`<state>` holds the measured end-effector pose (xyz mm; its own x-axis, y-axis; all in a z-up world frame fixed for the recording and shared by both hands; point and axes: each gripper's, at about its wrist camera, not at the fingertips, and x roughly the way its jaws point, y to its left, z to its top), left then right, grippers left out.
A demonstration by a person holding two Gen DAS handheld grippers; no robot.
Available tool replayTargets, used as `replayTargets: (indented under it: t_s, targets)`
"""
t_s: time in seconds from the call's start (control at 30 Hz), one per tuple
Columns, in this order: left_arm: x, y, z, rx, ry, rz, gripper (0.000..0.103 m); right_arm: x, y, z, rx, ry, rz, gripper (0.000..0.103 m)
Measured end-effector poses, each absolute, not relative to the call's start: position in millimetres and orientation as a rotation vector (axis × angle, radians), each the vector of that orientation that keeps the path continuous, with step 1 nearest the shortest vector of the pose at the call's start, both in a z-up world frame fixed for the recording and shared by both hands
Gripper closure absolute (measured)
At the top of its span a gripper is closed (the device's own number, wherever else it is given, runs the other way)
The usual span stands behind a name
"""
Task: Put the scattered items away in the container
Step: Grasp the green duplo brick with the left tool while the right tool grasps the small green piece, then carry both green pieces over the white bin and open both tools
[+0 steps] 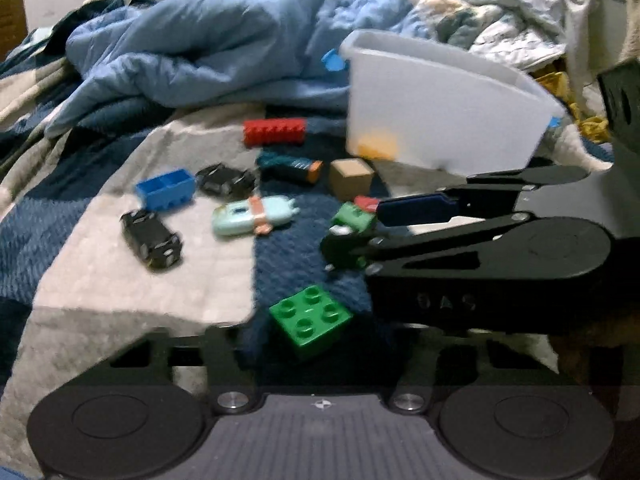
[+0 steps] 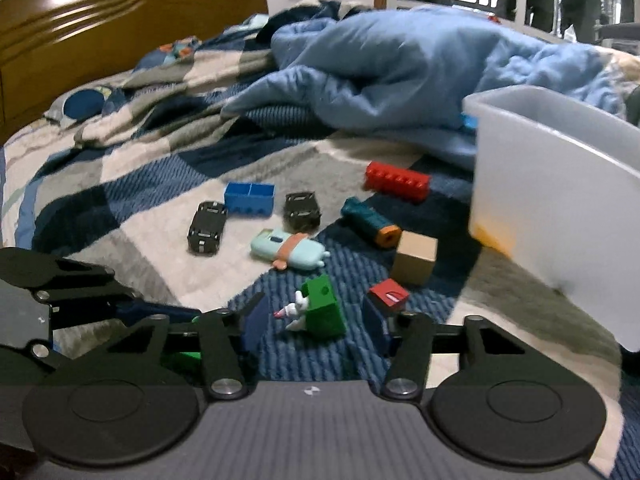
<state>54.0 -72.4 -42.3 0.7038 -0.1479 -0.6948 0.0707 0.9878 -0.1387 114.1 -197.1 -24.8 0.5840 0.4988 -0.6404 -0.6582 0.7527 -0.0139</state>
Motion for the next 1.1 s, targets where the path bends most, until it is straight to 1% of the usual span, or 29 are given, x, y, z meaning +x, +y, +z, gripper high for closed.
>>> replayTargets:
  t_s: [0.07, 0.1, 0.17, 0.2, 0.27, 0.53, 0.77, 1.1]
  targets:
    - [53.9, -65.2, -43.1, -0.136, 0.786, -0.133, 0.058, 117.9, -193.5, -28.4, -0.271, 0.677, 0.684, 0.056]
    - [53.5, -63.8, -42.7, -0.133, 0.787, -0.133, 0.058, 119.6, -192.2, -30.1, -0.272, 0.684, 0.684, 0.059]
    - [52.4, -62.3, -41.9, -0.123, 0.787, -0.129, 0.058, 120.1, -189.4, -32.1, -0.278, 0.687, 0.677, 0.060]
    - [52.0, -61.2, -41.3, -0.125, 0.787, -0.129, 0.058, 119.0, -188.3, -31.8, -0.283, 0.682, 0.671, 0.064]
    - [51.3, -58.5, -39.0, -0.133, 0.783, -0.131, 0.058, 115.6, -188.5, -29.4, -0.291, 0.671, 0.660, 0.066]
    - [46.0, -49.4, -21.8, -0.129, 0.756, -0.126, 0.058, 98.1, -209.4, -6.6, -0.310, 0.589, 0.580, 0.067]
    - [68.8, -63.3, 25.6, -0.114, 0.657, -0.183, 0.058, 100.7, -249.4, 23.7, -0.314, 0.518, 0.436, 0.067]
    - [142.4, -109.6, 102.2, -0.132, 0.501, -0.281, 0.058, 132.9, -308.2, 67.6, -0.293, 0.409, 0.256, 0.067]
